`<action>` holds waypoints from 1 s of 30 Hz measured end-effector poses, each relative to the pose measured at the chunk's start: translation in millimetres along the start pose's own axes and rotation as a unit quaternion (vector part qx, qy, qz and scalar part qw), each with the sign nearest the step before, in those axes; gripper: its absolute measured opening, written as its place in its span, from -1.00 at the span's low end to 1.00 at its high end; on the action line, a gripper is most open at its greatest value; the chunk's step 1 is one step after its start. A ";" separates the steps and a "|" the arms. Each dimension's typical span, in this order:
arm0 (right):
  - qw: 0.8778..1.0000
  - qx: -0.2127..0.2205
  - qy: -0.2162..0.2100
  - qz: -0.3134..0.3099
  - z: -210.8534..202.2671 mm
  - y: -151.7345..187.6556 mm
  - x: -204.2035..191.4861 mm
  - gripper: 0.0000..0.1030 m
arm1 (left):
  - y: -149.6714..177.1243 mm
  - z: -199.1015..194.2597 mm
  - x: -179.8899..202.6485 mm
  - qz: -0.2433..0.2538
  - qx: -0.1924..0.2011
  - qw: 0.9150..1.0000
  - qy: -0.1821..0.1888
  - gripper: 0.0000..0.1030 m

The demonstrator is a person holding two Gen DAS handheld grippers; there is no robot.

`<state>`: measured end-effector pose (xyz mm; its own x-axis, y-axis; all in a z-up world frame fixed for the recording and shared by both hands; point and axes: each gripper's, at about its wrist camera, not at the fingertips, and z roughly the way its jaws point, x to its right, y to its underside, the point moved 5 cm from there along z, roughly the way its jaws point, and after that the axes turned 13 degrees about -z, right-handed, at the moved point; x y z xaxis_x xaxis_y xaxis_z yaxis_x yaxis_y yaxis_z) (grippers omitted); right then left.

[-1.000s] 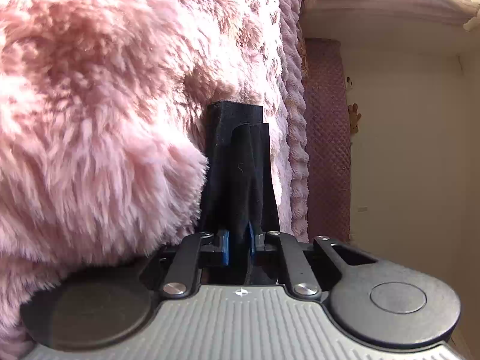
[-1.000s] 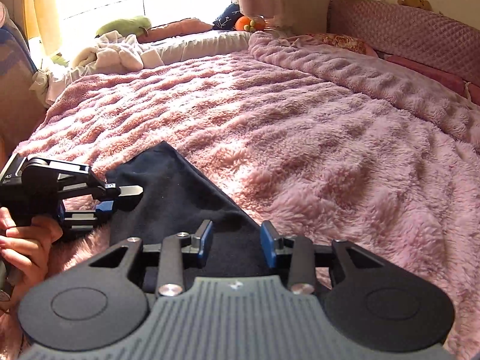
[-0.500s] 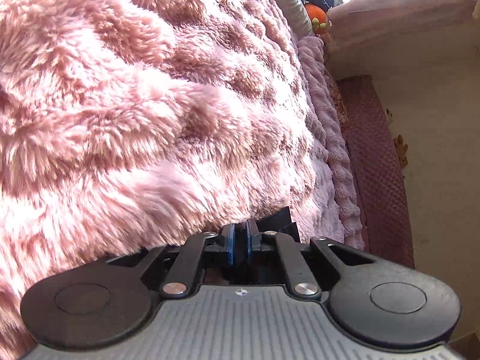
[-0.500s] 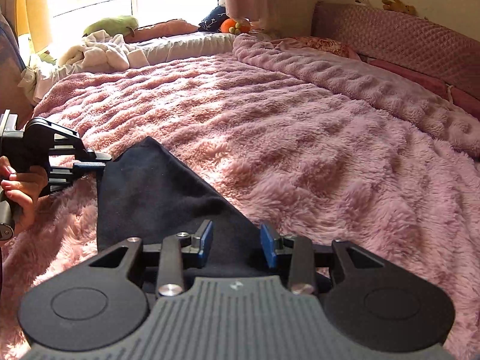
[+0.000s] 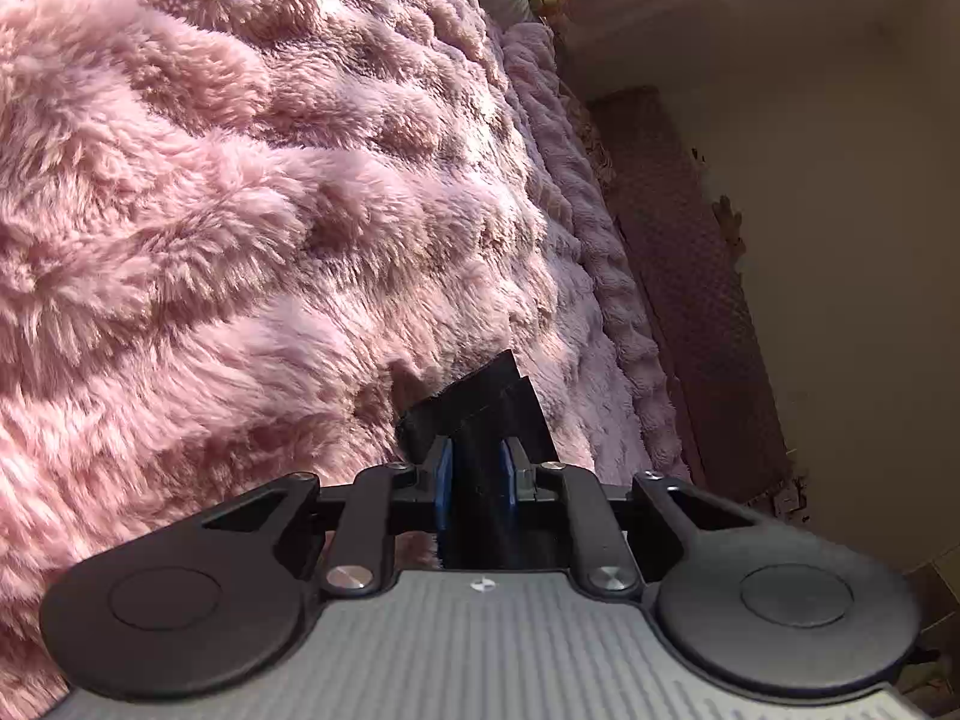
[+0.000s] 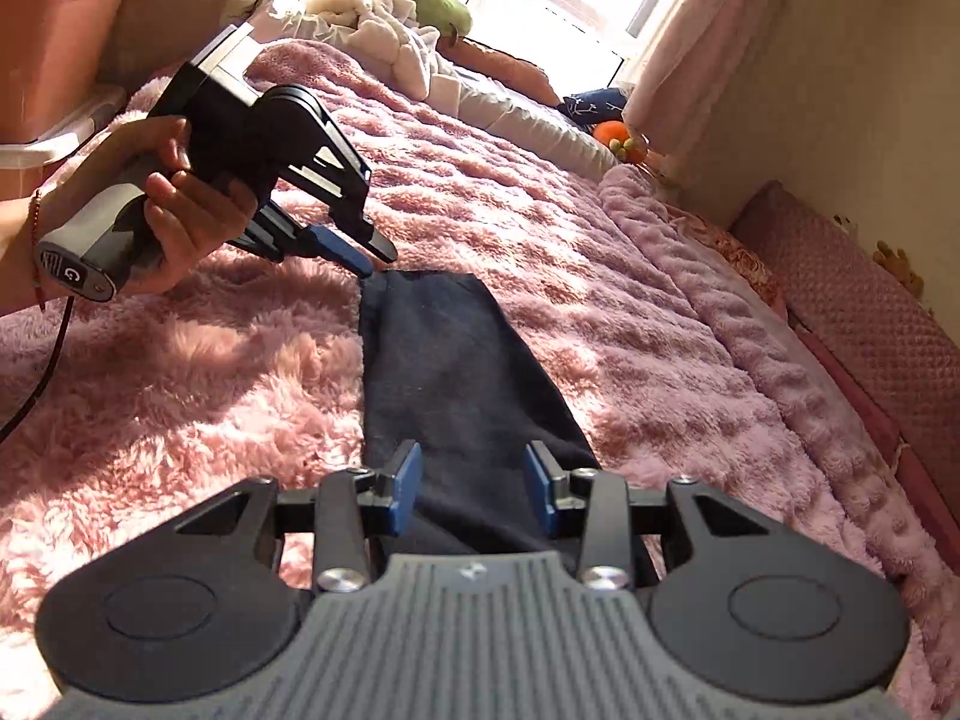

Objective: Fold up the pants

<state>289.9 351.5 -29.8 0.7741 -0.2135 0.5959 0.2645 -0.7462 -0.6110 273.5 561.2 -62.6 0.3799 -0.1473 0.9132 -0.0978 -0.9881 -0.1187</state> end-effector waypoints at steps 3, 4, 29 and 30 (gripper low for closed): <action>0.998 0.000 0.012 -0.054 33.5 -28.3 -27.3 -0.34 | 4.9 7.5 -1.6 0.008 -0.013 1.000 -0.003 -0.63; 0.997 -0.005 0.019 -0.074 42.4 -31.9 -33.4 -0.35 | 6.4 7.8 -2.5 0.013 -0.014 1.000 -0.009 -0.63; 0.977 -0.036 -0.105 0.183 71.5 -1.0 25.8 -0.58 | 9.1 13.7 -4.2 0.036 -0.046 0.998 -0.003 -0.54; 0.974 -0.033 -0.105 0.200 72.0 1.4 29.8 -0.62 | 9.7 13.3 -3.7 0.037 -0.046 0.998 0.000 -0.54</action>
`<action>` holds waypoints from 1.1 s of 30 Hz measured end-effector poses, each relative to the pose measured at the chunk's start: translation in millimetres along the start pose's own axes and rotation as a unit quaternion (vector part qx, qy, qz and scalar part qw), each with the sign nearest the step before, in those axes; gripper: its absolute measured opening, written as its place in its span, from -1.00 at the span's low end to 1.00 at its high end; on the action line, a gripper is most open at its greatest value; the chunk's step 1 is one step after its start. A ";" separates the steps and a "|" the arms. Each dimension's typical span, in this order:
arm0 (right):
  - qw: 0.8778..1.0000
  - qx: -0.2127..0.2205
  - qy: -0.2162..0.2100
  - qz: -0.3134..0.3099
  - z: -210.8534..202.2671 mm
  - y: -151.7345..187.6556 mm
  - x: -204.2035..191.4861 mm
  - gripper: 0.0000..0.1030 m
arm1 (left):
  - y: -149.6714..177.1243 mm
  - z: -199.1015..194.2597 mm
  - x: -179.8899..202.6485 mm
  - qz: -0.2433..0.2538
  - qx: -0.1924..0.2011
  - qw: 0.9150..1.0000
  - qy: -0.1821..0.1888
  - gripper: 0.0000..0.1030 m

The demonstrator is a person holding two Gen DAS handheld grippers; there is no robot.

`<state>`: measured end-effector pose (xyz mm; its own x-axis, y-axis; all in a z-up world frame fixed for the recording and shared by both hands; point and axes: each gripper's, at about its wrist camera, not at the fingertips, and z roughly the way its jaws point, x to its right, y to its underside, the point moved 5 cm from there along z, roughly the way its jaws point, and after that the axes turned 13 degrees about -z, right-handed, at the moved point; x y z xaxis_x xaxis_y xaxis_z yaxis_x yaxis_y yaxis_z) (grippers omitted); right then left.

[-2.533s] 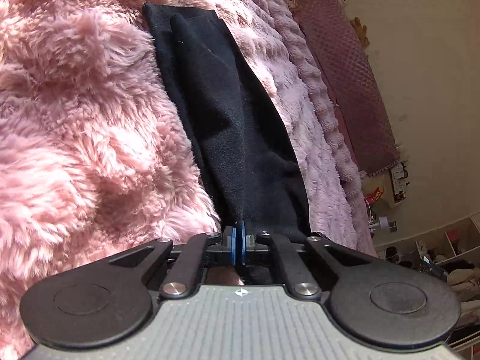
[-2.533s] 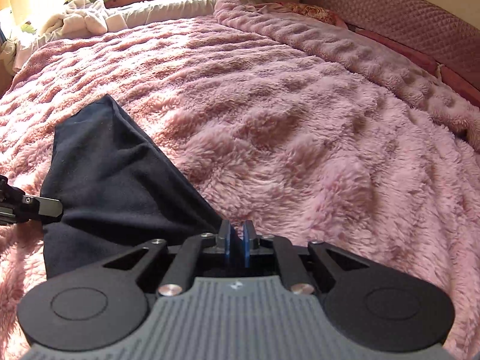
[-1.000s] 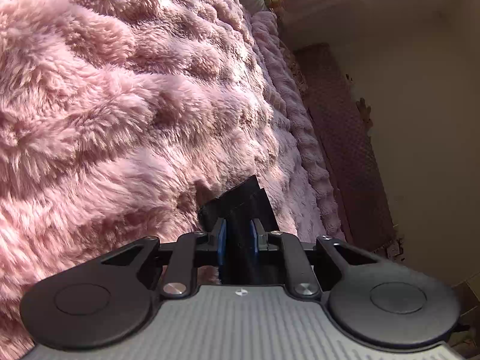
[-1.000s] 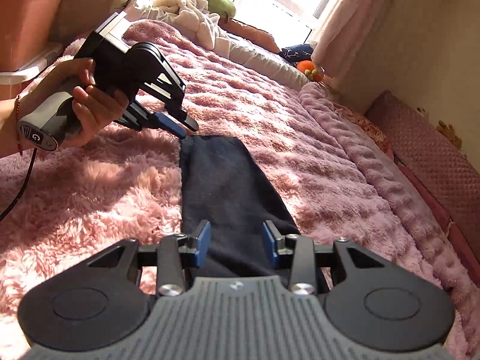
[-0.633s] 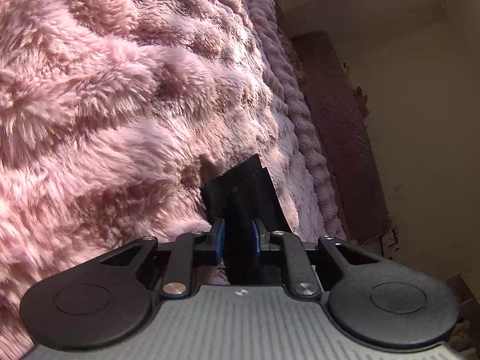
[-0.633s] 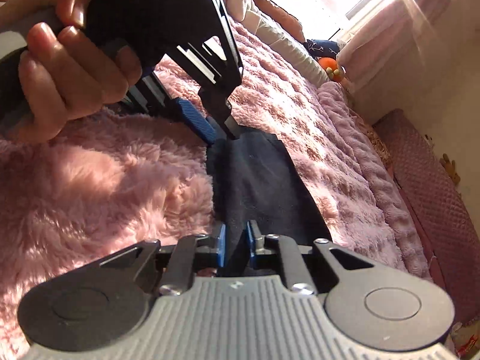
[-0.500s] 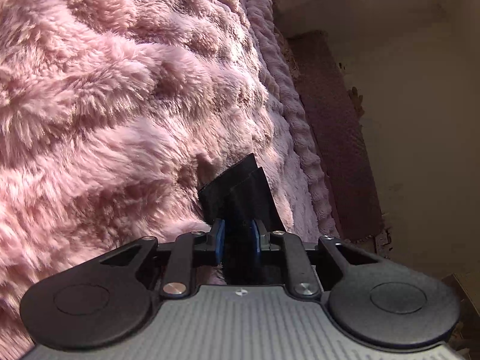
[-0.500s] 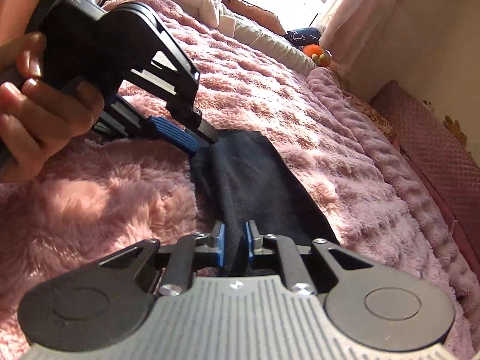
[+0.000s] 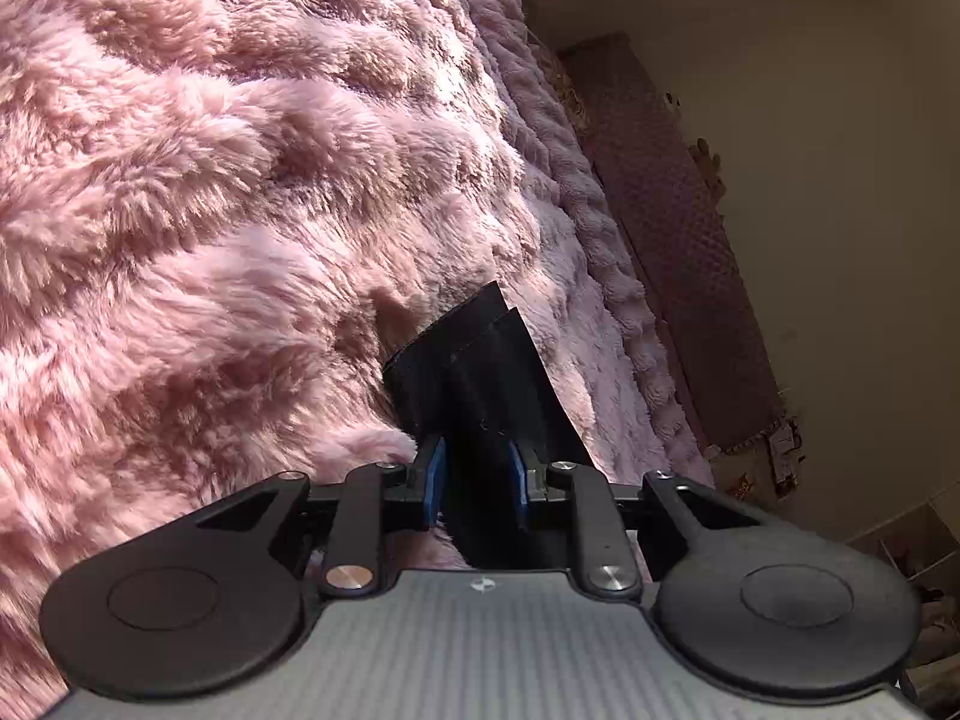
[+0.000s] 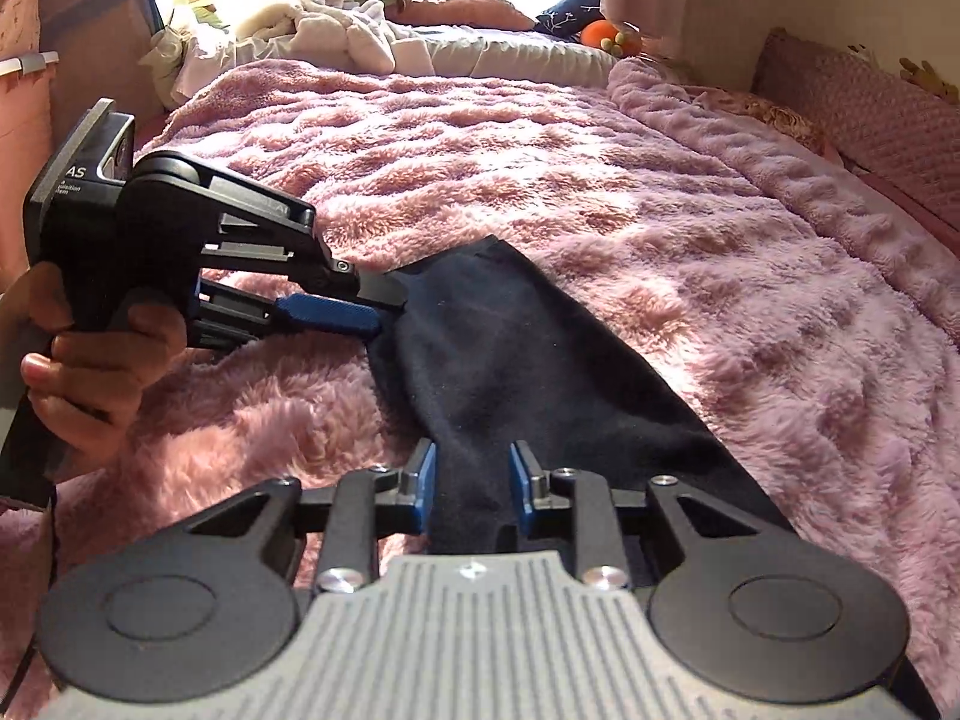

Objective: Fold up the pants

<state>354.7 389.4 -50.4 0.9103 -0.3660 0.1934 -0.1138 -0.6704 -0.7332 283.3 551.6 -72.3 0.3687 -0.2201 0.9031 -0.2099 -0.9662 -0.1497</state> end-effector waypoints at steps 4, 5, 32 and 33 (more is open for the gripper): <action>0.998 0.014 -0.008 0.063 8.7 -0.3 17.2 -0.77 | 4.0 1.6 -1.8 -0.001 -0.007 1.000 0.004 -0.54; 0.997 0.014 -0.004 0.074 11.2 -0.2 21.3 -0.77 | 5.7 3.1 -2.2 0.004 -0.012 1.000 0.001 -0.54; 0.967 0.047 -0.065 0.241 14.0 5.3 63.8 -0.46 | -9.2 15.0 -17.6 -0.115 0.010 0.992 0.044 -0.95; 0.971 0.037 -0.049 0.232 10.3 9.1 69.0 -0.46 | -14.1 9.7 -23.6 -0.127 0.025 0.991 0.039 -0.96</action>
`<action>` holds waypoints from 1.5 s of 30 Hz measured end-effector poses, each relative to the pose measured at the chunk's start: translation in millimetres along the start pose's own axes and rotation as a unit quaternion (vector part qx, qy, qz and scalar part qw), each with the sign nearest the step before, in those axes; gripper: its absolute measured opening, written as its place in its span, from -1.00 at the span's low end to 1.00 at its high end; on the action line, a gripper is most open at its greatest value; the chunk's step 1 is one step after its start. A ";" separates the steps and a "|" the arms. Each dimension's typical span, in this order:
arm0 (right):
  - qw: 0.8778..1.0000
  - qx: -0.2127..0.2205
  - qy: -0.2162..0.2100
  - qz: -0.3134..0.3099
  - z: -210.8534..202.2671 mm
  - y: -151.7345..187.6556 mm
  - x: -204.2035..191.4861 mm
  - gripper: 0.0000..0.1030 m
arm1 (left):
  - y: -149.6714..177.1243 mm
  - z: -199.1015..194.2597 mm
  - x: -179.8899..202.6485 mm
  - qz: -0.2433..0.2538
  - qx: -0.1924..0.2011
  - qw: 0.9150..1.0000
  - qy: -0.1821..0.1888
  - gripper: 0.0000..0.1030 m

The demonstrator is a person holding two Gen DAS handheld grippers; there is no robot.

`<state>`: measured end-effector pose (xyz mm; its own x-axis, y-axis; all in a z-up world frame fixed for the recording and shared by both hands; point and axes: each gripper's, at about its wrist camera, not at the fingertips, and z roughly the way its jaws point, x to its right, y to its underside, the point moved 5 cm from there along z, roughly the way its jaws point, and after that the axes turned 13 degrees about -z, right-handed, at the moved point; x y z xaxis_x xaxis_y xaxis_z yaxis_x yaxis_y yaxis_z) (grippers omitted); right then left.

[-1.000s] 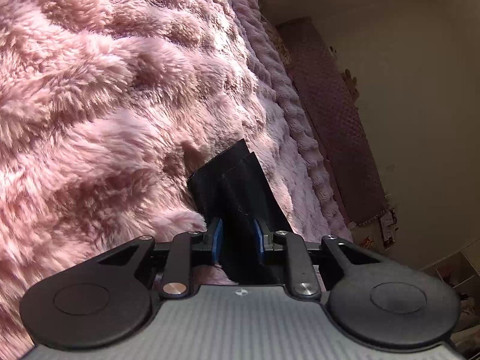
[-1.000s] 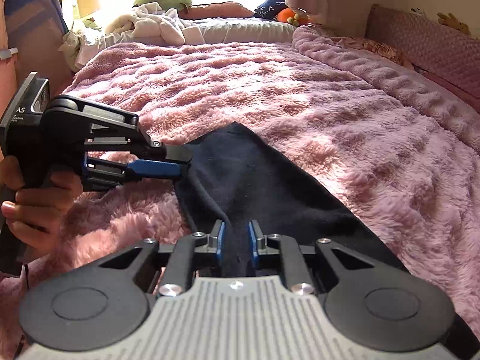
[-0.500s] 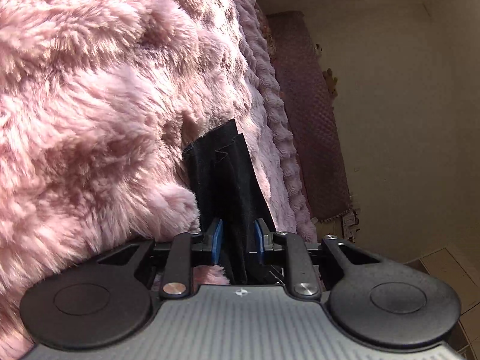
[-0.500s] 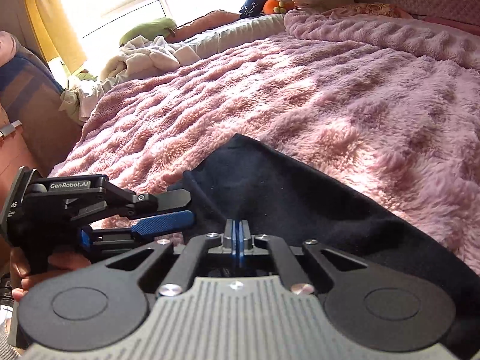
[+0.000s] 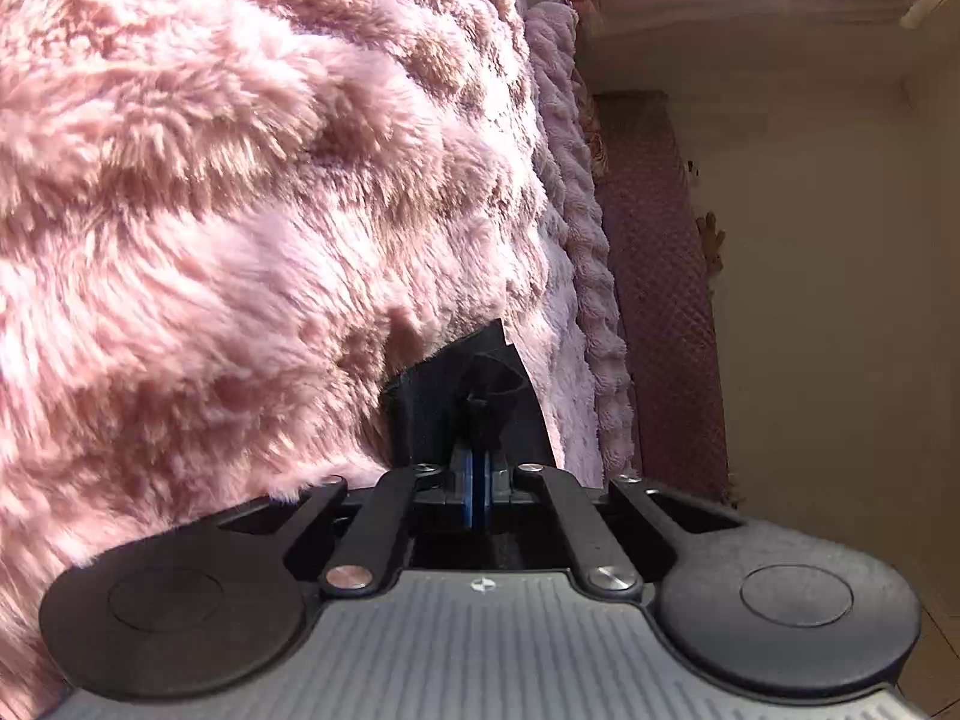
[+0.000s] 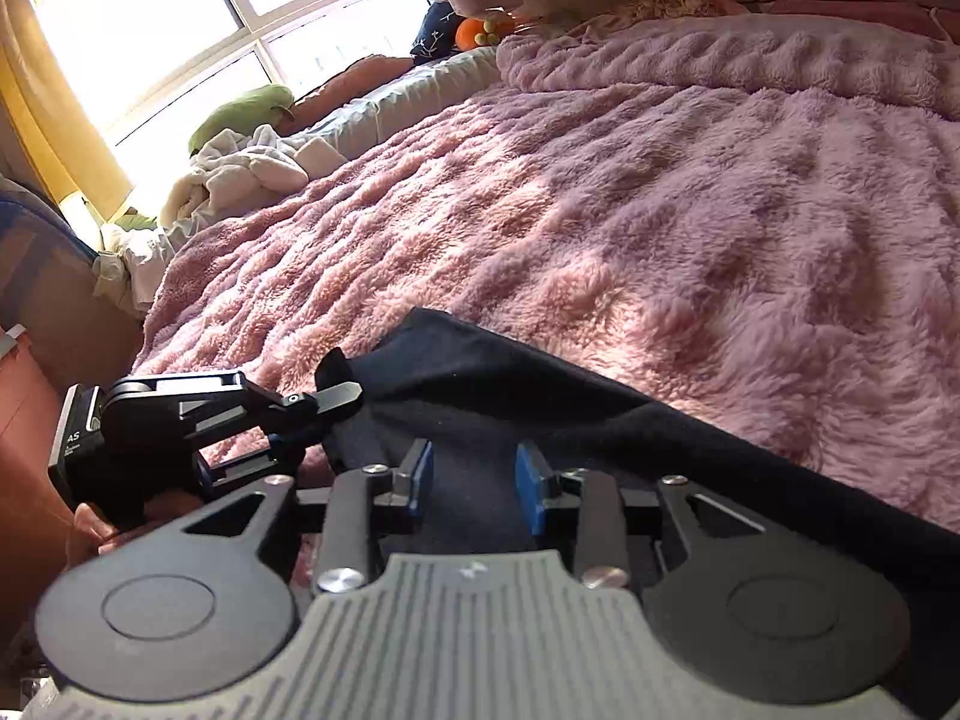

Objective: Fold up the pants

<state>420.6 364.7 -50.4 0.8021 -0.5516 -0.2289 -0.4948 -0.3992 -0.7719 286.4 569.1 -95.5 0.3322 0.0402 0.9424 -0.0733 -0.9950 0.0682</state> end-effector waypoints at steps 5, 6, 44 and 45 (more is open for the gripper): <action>0.997 -0.041 0.055 -0.027 3.2 12.0 33.7 -0.90 | -25.7 -17.5 -22.1 -0.053 0.026 0.998 -0.013 -0.98; 0.996 -0.032 0.072 -0.046 6.5 8.6 40.6 -0.90 | -26.6 -23.6 -16.6 -0.026 0.052 0.998 -0.032 -0.98; 0.977 0.074 0.163 0.116 -288.3 305.6 -3.9 -0.77 | 28.5 4.9 -32.7 0.028 -0.001 1.000 -0.012 -0.58; 0.976 0.079 0.160 0.123 -289.5 307.3 -2.5 -0.78 | 23.0 9.6 -32.8 0.020 -0.002 1.000 -0.004 -0.58</action>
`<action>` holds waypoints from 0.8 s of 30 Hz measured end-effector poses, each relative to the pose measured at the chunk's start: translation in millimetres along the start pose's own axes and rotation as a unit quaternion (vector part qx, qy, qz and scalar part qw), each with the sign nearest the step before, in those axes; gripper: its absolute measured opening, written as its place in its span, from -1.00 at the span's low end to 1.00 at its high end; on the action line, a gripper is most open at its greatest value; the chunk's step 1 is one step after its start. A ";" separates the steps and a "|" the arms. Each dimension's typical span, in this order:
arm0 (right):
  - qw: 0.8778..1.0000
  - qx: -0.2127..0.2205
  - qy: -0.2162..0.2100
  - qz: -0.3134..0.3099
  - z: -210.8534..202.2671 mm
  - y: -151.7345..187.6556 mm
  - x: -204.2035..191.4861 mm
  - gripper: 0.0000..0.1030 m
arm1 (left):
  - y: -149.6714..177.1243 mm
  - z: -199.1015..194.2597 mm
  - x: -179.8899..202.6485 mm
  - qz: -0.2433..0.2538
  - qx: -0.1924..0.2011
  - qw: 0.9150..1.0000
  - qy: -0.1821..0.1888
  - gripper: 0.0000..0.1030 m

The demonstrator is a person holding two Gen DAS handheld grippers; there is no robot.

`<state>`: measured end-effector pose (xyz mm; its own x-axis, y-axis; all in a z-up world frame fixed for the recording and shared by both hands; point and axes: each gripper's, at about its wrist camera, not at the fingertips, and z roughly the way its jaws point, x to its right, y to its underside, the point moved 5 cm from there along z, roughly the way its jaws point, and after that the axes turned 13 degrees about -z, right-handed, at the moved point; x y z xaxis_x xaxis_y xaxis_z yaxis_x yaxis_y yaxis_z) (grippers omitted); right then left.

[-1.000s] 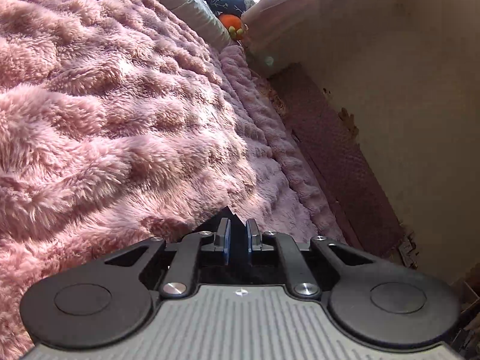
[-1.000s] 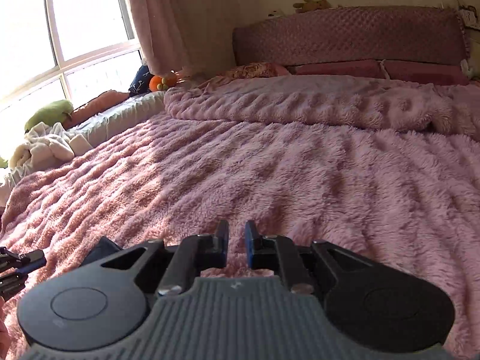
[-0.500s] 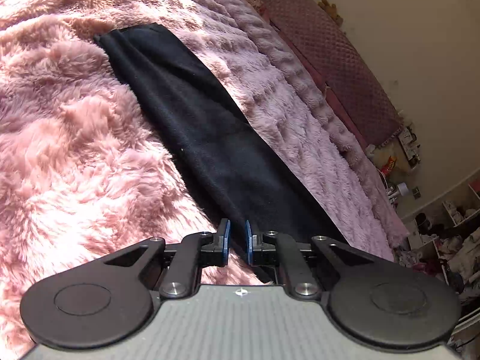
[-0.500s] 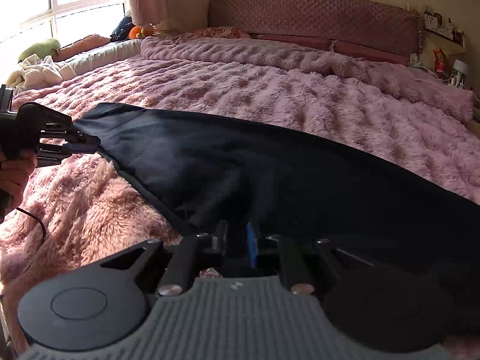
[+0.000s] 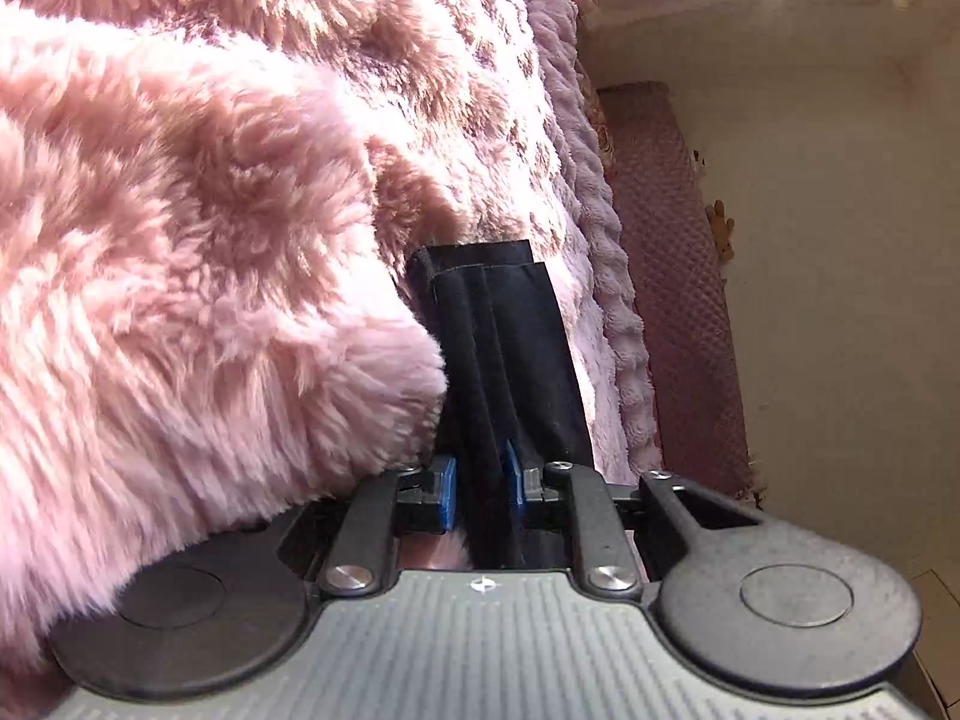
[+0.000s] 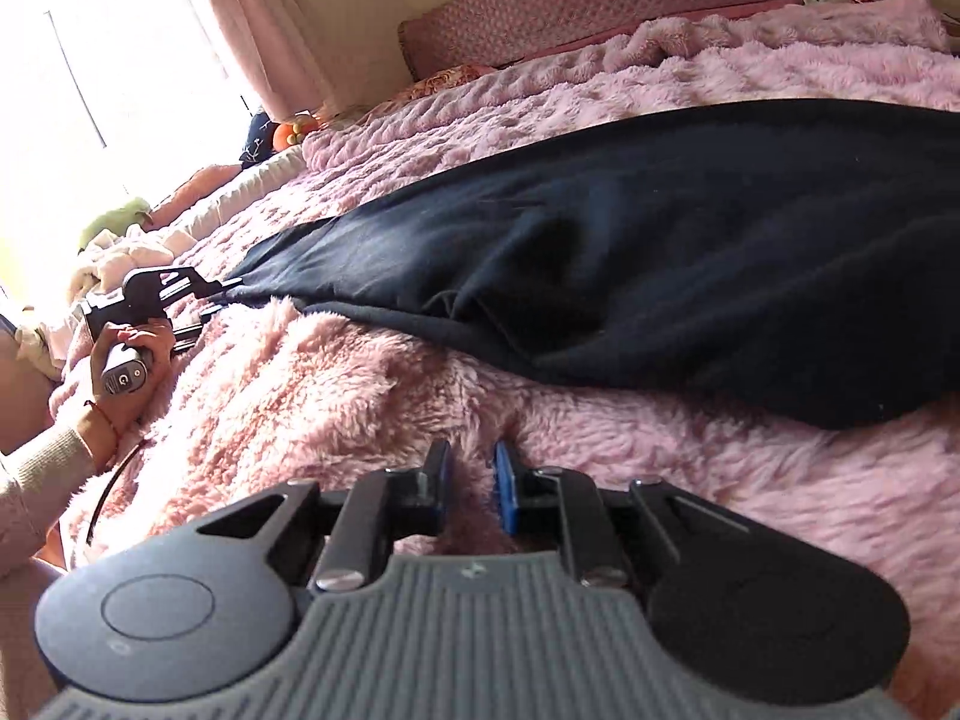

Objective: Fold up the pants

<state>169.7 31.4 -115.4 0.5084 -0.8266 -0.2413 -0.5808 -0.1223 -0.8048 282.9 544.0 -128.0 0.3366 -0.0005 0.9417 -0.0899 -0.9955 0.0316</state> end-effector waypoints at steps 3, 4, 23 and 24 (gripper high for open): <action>1.000 0.005 0.007 -0.017 -1.2 3.2 -4.3 -0.77 | -16.3 16.7 1.5 -0.032 -0.002 0.999 0.030 -0.65; 1.000 0.005 0.010 -0.024 0.4 2.2 -6.5 -0.77 | -20.2 22.9 2.3 -0.041 -0.001 0.999 0.027 -0.83; 0.970 0.073 0.231 -0.034 -133.1 -72.2 127.0 -0.36 | 180.6 -46.9 217.5 0.226 0.023 0.968 0.108 -0.93; 0.966 0.070 0.249 -0.012 -141.2 -67.6 144.0 -0.36 | 199.8 -49.3 229.8 0.244 0.019 0.964 0.108 -0.93</action>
<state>192.4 -156.9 -19.2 0.1322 -0.9904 0.0413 -0.4623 -0.0984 -0.8812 296.1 349.7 111.3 0.0596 -0.4538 0.8891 -0.1513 -0.8845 -0.4414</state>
